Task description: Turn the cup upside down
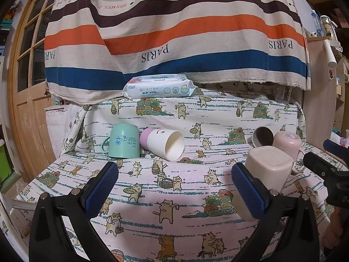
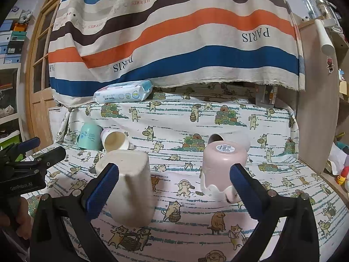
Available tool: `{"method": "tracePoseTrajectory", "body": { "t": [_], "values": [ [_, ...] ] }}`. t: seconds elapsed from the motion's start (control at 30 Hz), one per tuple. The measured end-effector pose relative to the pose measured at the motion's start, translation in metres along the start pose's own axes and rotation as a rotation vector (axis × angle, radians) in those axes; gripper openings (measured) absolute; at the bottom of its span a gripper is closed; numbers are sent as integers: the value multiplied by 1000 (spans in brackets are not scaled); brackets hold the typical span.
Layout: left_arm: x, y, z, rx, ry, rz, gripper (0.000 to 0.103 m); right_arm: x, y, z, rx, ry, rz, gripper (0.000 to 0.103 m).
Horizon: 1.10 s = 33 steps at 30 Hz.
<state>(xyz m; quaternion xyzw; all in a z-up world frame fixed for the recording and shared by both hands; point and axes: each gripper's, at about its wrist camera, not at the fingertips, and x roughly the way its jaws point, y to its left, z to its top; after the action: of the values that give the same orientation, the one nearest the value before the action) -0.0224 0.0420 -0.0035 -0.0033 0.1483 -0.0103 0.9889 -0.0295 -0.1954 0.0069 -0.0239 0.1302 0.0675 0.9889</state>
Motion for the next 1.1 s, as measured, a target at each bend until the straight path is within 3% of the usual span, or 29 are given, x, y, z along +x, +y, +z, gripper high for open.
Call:
{"method": "tracePoseTrajectory", "body": {
  "t": [1.1],
  "values": [
    [-1,-2,0,2,-1,8,103,0,-2,0,0,1,-3,103]
  ]
}}
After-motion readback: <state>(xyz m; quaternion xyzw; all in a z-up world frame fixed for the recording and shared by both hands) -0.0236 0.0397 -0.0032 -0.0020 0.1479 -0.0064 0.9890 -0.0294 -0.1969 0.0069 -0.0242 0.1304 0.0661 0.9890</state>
